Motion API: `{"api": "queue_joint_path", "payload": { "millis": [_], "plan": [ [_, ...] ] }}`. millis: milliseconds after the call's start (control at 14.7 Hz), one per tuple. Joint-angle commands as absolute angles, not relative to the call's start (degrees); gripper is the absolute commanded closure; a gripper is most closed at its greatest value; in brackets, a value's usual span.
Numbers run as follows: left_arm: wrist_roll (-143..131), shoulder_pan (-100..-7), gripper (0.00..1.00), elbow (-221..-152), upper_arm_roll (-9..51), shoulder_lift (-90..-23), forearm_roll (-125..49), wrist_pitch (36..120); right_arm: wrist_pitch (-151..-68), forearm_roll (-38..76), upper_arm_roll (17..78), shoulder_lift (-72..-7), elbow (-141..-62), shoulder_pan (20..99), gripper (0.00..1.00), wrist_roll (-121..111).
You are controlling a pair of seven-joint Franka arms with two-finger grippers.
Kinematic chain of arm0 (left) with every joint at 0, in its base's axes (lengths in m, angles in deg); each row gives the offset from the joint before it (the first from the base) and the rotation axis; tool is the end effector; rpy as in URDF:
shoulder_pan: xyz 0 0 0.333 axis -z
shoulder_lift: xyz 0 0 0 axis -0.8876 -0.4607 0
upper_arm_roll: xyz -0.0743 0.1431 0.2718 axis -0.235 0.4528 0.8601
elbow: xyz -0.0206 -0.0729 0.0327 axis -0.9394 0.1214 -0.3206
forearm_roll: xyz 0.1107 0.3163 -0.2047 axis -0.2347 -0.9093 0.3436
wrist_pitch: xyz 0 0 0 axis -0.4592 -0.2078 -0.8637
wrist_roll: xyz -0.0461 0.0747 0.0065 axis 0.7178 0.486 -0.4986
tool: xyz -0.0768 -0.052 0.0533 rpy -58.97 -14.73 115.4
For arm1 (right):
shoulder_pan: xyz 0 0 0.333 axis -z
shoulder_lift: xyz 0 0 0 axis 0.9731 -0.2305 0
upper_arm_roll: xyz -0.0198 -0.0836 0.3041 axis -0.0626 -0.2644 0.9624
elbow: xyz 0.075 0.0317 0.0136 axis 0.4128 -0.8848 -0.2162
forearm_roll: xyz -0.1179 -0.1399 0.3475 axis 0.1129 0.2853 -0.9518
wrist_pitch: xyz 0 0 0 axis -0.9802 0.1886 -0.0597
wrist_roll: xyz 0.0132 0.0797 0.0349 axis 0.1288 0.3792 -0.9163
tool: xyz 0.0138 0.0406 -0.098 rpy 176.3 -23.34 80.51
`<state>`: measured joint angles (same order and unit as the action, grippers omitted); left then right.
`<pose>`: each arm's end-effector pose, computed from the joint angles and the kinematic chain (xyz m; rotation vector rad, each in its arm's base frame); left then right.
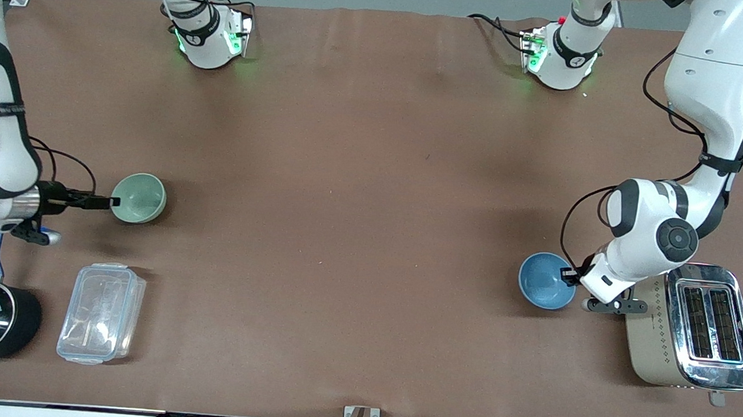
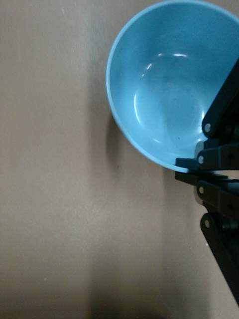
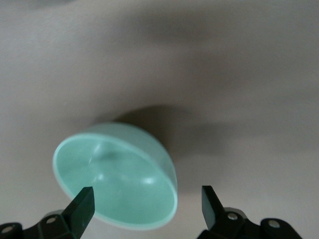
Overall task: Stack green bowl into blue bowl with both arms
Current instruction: 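Lift the green bowl with the right gripper while the left gripper drags the blue bowl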
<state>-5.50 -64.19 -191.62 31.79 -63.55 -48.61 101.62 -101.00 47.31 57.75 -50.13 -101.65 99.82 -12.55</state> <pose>0.6490 -0.0574 0.2225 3.0888 0.0290 0.0587 0.5893 -0.1843 0.2145 -2.7803 0.2514 0.5509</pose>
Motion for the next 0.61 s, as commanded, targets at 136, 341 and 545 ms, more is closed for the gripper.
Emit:
{"api": "queue_joint_path", "payload": {
  "millis": [136, 341, 545],
  "plan": [
    [7.75, -63.63, 0.99, -193.2, 22.08, -58.8, -47.97, 95.55, -102.54, 46.37, 58.79, -48.64, -105.03, 100.67, 0.09, -14.57],
    [21.89, -59.52, 0.99, -192.76, 16.35, -58.8, -50.42, 95.27, -102.63, 46.29, 58.79, -48.2, -108.99, 101.02, 0.25, -15.44],
    [37.18, -50.64, 0.99, -190.75, 16.35, -61.16, -54.03, 95.88, -102.28, 46.37, 58.79, -47.76, -108.47, 100.76, 0.89, -18.35]
  ]
}}
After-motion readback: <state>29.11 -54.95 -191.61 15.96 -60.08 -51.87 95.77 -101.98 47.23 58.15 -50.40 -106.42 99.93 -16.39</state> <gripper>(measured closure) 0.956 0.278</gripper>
